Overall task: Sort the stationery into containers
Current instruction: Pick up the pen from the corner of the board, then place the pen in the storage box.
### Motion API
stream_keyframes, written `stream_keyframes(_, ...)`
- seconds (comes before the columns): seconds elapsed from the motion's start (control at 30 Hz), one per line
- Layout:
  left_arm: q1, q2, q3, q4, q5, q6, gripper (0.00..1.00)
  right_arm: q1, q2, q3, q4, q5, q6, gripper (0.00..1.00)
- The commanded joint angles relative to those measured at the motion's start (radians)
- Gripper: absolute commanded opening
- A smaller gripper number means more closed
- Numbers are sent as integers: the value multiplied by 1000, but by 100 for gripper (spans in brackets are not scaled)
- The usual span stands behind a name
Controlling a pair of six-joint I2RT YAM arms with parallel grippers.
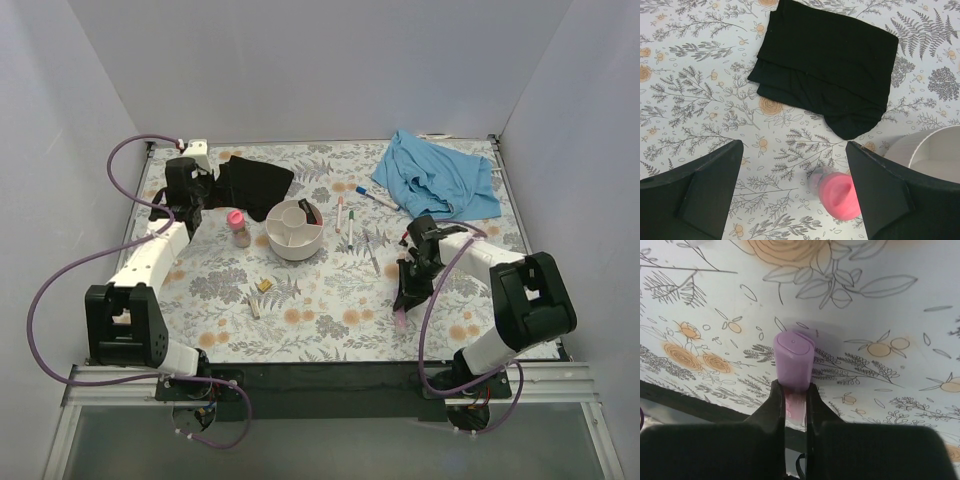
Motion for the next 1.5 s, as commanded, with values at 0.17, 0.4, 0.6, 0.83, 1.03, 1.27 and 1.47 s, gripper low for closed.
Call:
stream_keyframes(0.17, -1, -103, 50, -21, -34, 10, 84, 40, -15, 419, -20, 24, -179, 1)
stream_keyframes(0.4, 19, -146, 100, -29, -32, 55, 84, 72, 96, 744, 176, -108, -320, 1)
stream_keyframes(0.6, 19, -175, 85, -55, -38, 33, 84, 110, 159, 731, 483, -159, -331, 1)
stream_keyframes(0.83, 17, -154, 99, -110, -47, 29, 84, 201, 192, 557, 954, -165, -326, 1)
stream_keyframes(1.03, 17, -118, 137, -113, -57, 30, 84, 234, 240, 574, 1031, -163, -309, 1)
stream_keyframes(1.27, 17, -106, 147, -113, -41, 9, 84, 236, 320, 600, 1032, -139, -309, 1)
stream_keyframes(1.47, 17, -114, 131, -113, -46, 9, 84, 245, 361, 609, 1031, -137, -314, 1)
